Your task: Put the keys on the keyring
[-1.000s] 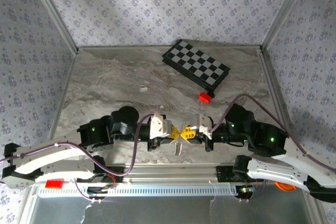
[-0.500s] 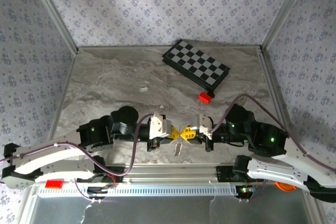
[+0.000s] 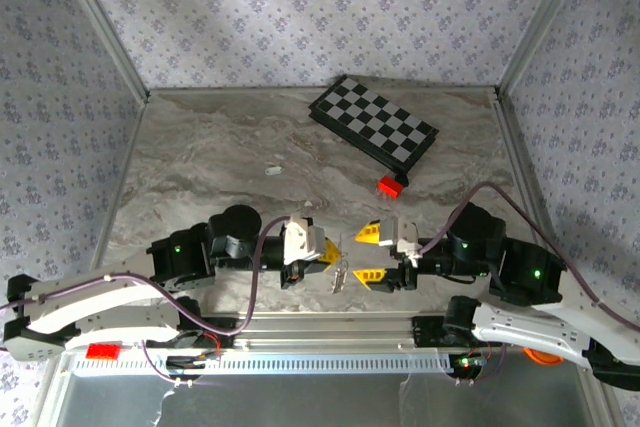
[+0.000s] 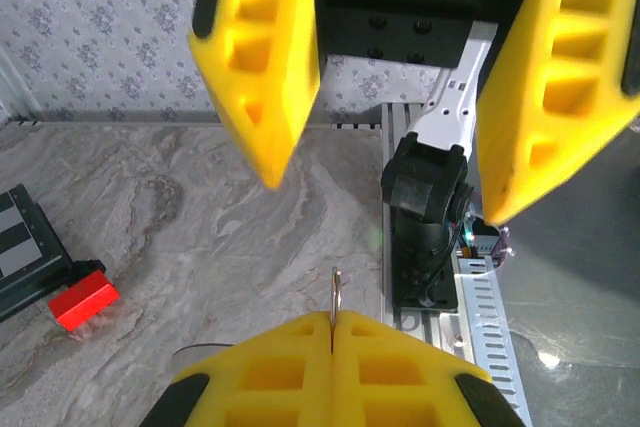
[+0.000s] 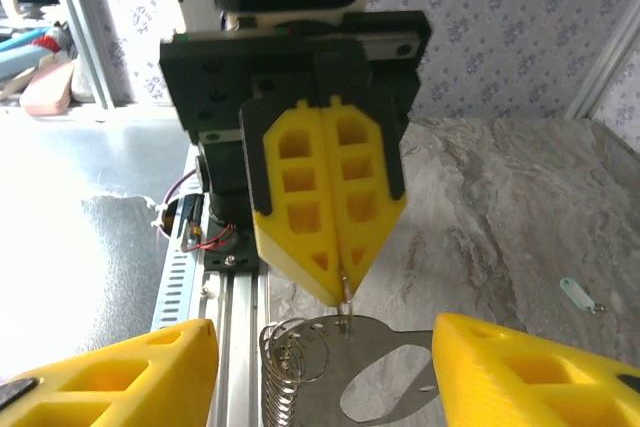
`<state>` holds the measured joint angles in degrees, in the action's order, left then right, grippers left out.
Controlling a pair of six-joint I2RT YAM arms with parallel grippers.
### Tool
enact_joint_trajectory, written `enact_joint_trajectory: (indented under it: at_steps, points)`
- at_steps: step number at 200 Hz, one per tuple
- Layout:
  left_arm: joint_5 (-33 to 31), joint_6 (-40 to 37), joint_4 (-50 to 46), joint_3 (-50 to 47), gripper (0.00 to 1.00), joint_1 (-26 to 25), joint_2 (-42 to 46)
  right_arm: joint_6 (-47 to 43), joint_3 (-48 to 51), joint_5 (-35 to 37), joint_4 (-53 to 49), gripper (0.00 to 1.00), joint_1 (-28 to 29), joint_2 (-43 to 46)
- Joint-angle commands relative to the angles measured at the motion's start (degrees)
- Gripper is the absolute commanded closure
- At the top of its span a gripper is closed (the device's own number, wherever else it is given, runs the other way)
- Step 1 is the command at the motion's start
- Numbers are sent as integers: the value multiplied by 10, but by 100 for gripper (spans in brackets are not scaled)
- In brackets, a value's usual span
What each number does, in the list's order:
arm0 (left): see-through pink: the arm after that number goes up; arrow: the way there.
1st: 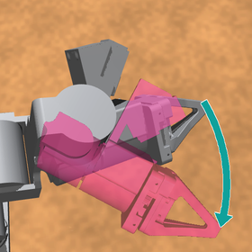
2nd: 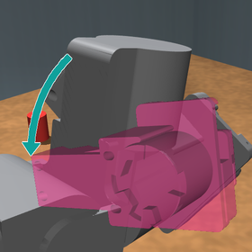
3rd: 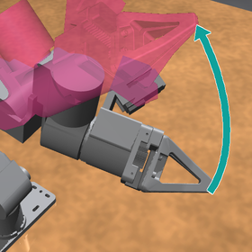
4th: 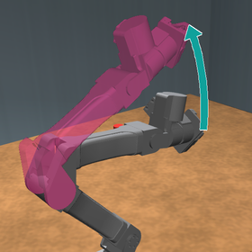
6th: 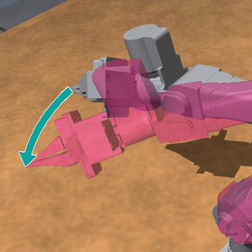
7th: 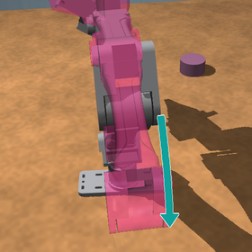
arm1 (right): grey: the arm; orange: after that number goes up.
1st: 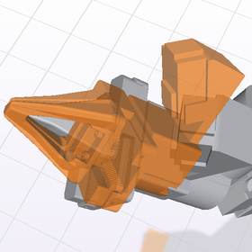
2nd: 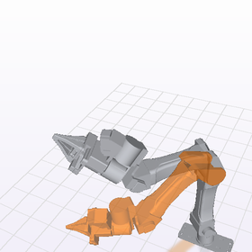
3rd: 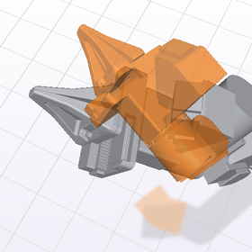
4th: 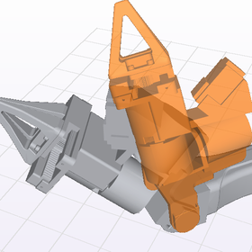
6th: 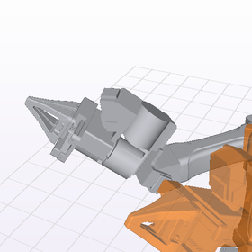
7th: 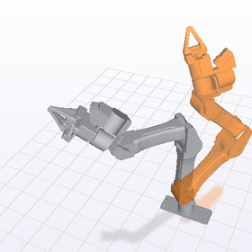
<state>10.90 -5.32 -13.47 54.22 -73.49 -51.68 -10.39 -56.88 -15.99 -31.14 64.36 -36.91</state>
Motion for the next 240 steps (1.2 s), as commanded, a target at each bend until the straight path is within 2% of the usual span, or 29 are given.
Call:
enact_joint_trajectory:
  at_steps: [1, 47, 89, 185, 240]
  points:
    - [-6, 13, 53, -15, 100, 1, 17, 30, -2, 29, -2, 35, -13, 1]
    - [-37, 16, 65, -49, 100, 0, 38, 64, -4, 11, 8, 19, -71, -15]
    - [-66, 41, 86, -82, 100, 1, 59, 110, -5, -35, 42, 8, -157, -54]
    - [-136, 77, 67, -142, 100, 19, 116, 168, -91, -36, 59, 0, -257, -269]
    - [-170, 99, 62, -177, 100, 44, 164, 185, -160, 2, 88, 0, -290, -421]
